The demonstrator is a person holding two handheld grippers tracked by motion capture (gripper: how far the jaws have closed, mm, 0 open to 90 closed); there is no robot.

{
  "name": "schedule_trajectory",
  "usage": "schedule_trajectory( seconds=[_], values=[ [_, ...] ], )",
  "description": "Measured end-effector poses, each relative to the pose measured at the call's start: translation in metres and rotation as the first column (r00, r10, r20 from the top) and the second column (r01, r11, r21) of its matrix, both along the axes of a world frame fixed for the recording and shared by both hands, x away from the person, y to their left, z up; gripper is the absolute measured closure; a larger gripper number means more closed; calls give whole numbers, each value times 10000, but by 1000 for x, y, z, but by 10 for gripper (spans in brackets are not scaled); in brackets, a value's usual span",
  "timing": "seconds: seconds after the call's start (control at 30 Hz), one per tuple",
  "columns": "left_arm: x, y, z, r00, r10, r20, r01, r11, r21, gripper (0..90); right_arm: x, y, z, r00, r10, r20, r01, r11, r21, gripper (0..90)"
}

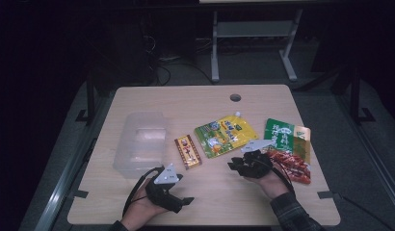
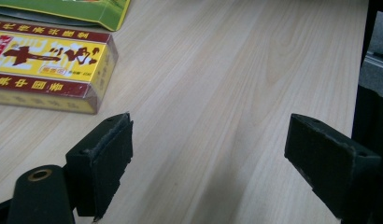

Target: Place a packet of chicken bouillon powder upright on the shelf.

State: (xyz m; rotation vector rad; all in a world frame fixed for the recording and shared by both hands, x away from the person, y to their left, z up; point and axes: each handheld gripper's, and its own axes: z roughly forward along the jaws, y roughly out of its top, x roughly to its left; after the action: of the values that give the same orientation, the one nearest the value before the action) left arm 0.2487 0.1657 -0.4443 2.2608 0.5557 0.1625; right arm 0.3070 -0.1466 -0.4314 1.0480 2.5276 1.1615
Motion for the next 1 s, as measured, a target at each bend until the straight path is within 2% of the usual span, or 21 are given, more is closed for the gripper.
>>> schedule_trajectory(
  seconds=[0.1,0.13,0.2,0.23,0.27,0.3,0.33,0.37,0.4,0.43,0.47,0.53,0.57,0.6,0.63,0.77,0.8,0.83,0.9,0.93,1.0],
  values=[
    [-1,2,1,9994,342,-71,-345,9989,-329,148,10,8,4,9999,-54,97,55,10000,-56,900],
    [0,3,2,9992,405,-20,-406,9987,-310,148,21,12,7,10000,-47,61,47,10000,-61,900],
    [1,3,2,9991,417,-15,-417,9987,-297,148,23,13,8,10000,-71,36,71,9999,-73,900],
    [1,4,3,9993,368,35,-367,9990,-238,148,30,16,9,9999,-133,28,133,9999,4,900],
    [1,4,3,9994,349,63,-348,9991,-240,148,44,20,12,9998,-89,189,88,10000,14,900],
    [1,4,3,9993,383,34,-381,9988,-298,148,44,20,12,9998,-89,189,88,10000,14,900],
    [1,4,3,9995,308,21,-307,9994,-155,149,58,26,14,9992,-325,225,324,9995,26,900],
    [1,4,3,9995,308,21,-307,9994,-155,149,58,26,14,9992,-325,225,324,9995,26,900],
    [1,3,2,9996,292,-40,-293,9994,-156,149,74,33,14,9989,-422,181,422,9991,-6,900],
    [1,3,2,9996,292,-40,-293,9994,-156,149,74,33,14,9989,-422,181,422,9991,-6,900],
    [0,3,2,9995,289,-86,-291,9994,-197,149,89,41,14,9990,-408,199,410,9991,-68,900],
    [-1,2,3,9995,298,-97,-300,9991,-297,149,94,44,13,9990,-421,154,422,9991,-76,900],
    [-1,2,3,9997,224,-46,-225,9995,-220,149,107,54,12,9990,-417,155,420,9989,-202,900],
    [-1,2,3,9997,224,-46,-225,9995,-220,149,107,54,12,9990,-417,155,420,9989,-202,900],
    [-1,1,3,9999,162,-13,-162,9997,-199,149,121,64,10,9987,-486,136,490,9983,-327,900],
    [-1,1,3,9998,180,-67,-182,9993,-312,149,140,75,6,9978,-660,44,661,9972,-363,900],
    [0,2,3,9999,130,-38,-131,9996,-239,149,153,80,1,9975,-701,1,700,9965,-461,900],
    [0,1,3,9999,164,-48,-166,9993,-324,149,153,80,1,9975,-701,1,700,9965,-461,900],
    [0,1,3,9999,152,5,-152,9995,-293,149,163,85,-3,9961,-866,-161,857,9950,-508,900],
    [1,2,4,9998,180,43,-179,9995,-254,149,174,90,-9,9948,-994,-207,978,9931,-652,900],
    [1,2,4,9997,226,13,-225,9992,-318,149,178,90,-10,9944,-1023,-257,1005,9929,-639,900]
  ],
)
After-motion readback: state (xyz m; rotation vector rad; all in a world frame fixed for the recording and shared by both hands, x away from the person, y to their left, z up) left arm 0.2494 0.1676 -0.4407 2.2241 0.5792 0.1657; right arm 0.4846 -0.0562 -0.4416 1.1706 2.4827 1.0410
